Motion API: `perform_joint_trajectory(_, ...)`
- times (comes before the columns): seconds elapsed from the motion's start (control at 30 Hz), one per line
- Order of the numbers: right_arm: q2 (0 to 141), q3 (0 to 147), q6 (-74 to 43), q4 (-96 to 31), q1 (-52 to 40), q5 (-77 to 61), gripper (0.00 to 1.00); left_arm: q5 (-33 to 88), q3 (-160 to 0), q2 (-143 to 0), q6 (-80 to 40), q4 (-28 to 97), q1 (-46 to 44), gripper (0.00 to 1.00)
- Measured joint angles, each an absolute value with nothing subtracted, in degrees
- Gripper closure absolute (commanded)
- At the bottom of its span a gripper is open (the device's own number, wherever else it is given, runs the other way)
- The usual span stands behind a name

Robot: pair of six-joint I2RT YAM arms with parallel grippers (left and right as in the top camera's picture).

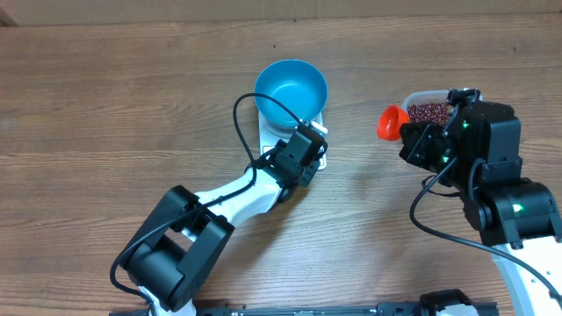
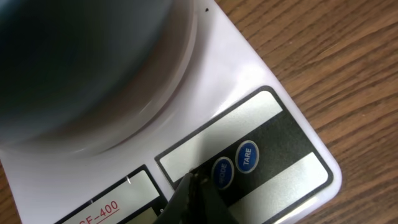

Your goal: Scoop item into bowl and weigh 150g on scale

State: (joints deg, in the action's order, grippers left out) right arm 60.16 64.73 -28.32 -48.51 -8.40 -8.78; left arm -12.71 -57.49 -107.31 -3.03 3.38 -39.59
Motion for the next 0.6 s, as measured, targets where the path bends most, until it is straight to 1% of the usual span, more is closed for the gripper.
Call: perform_joint_trajectory(0.6,60.16,64.73,-28.29,-48.51,-8.4,-8.8,0.96,-12.64,-57.8,-107.77,-3.01,3.09,-39.33,0.96)
